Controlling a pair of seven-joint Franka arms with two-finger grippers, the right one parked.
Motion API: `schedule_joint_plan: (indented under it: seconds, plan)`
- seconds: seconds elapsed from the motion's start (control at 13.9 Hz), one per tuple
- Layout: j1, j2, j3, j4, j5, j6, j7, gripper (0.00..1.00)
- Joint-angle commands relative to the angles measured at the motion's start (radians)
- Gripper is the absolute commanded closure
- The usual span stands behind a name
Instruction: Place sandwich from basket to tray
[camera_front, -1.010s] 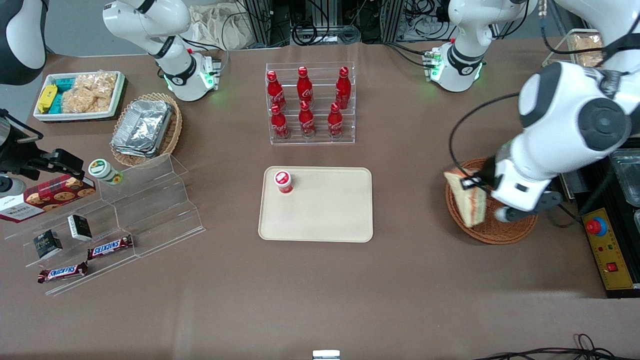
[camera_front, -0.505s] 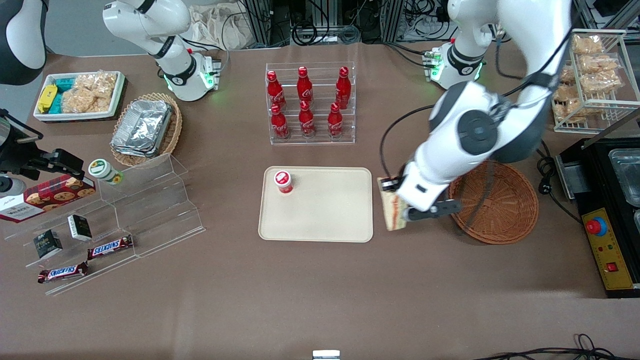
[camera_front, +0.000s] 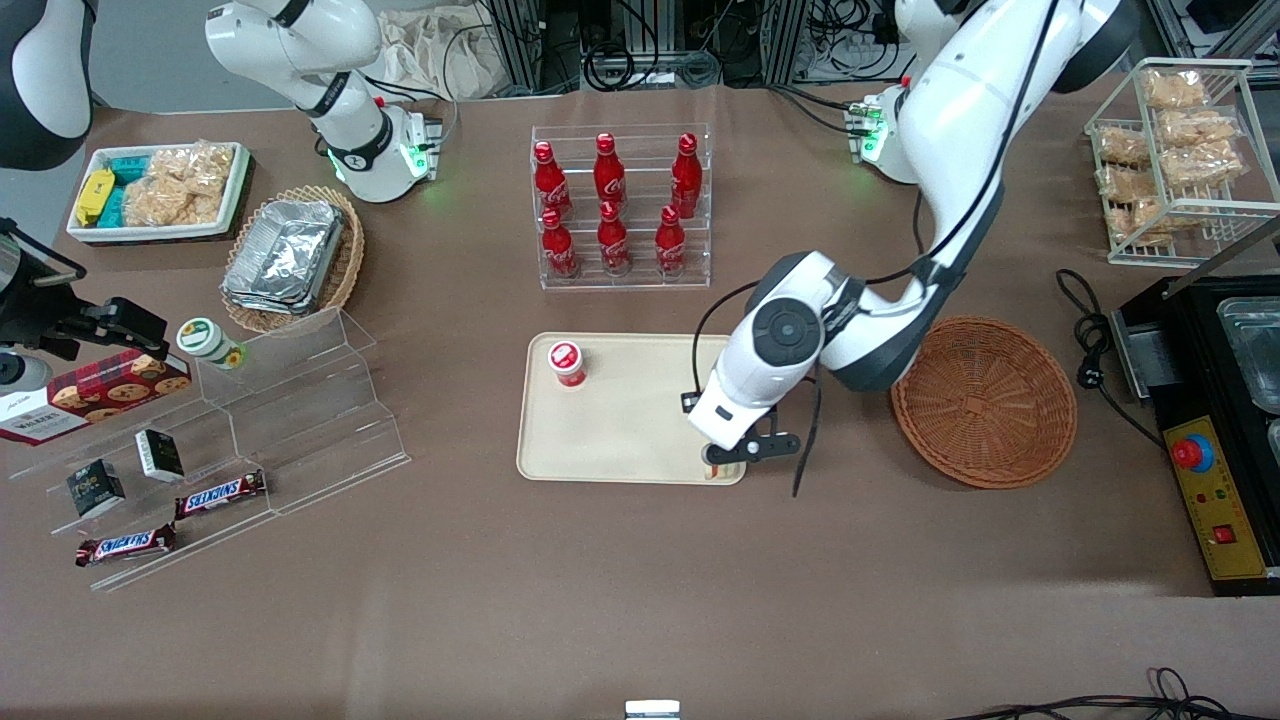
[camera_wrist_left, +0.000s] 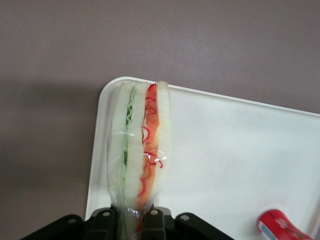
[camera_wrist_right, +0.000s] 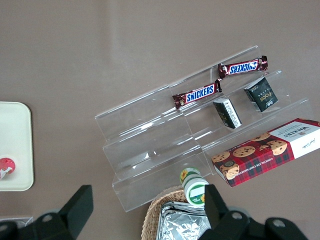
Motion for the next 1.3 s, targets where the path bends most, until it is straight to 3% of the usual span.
schedule_joint_plan:
  seconds: [0.0, 0.07, 0.14, 0.22, 0.51, 0.94, 1.23]
  plan:
    - [-0.059, 0.061, 0.007, 0.041, 0.051, 0.031, -0.049, 1.00]
    - [-0.067, 0.073, 0.007, 0.043, 0.069, 0.031, -0.047, 0.99]
    - [-0.065, 0.072, 0.007, 0.041, 0.089, 0.028, -0.041, 0.58]
    - [-0.065, 0.067, 0.007, 0.041, 0.096, 0.022, -0.046, 0.01]
    - [-0.053, -0.038, 0.010, 0.050, 0.091, -0.025, -0.096, 0.00]
    - [0.136, -0.291, -0.014, -0.046, 0.065, -0.214, -0.037, 0.00]
    - [0.246, -0.497, 0.031, -0.144, -0.131, -0.324, 0.336, 0.00]
